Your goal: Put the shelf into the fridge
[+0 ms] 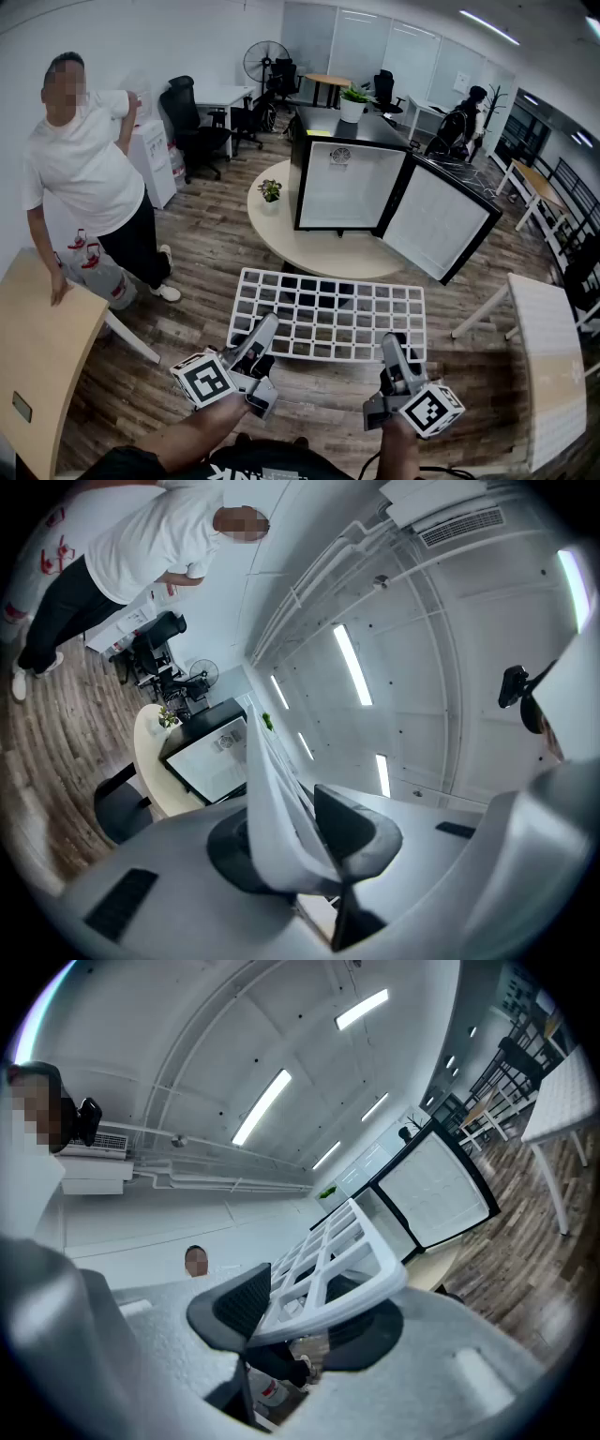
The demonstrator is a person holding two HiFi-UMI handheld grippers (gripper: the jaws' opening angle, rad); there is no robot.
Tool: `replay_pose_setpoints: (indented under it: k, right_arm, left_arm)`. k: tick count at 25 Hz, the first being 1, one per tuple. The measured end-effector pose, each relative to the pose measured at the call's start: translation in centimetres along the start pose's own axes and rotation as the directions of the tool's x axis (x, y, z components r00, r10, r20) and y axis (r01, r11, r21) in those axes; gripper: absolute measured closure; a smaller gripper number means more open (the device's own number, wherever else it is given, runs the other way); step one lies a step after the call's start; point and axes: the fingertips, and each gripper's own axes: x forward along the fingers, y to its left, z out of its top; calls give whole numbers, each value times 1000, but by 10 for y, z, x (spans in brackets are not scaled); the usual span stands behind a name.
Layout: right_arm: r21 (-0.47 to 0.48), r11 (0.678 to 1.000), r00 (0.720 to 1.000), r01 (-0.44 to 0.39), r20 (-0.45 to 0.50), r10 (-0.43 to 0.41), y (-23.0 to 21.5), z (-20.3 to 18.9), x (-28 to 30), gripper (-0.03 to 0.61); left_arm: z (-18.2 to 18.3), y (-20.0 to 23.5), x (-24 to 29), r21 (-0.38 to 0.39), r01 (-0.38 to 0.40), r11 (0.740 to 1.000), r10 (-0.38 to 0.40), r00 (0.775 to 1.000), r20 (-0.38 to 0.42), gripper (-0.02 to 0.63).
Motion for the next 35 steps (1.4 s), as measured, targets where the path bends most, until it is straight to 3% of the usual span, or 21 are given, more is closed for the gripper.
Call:
replay_pose_setpoints:
  k: [11, 20, 35]
  right_arm:
    - [-9, 1000, 1000, 25, -7, -25, -8, 8, -5, 413]
    - [-3, 1000, 1000, -22, 5, 22, -1, 13, -11, 411]
    - [11, 999, 999, -36, 1, 36, -46, 38, -22, 411]
  left_arm:
    - [-4, -7, 5, 8, -5, 1000, 4, 1000, 12, 529]
    - [-7, -16, 3, 17, 3, 1000, -3, 1000, 19, 529]
    - [-41, -26, 39, 35, -6, 999, 6, 1000, 9, 529]
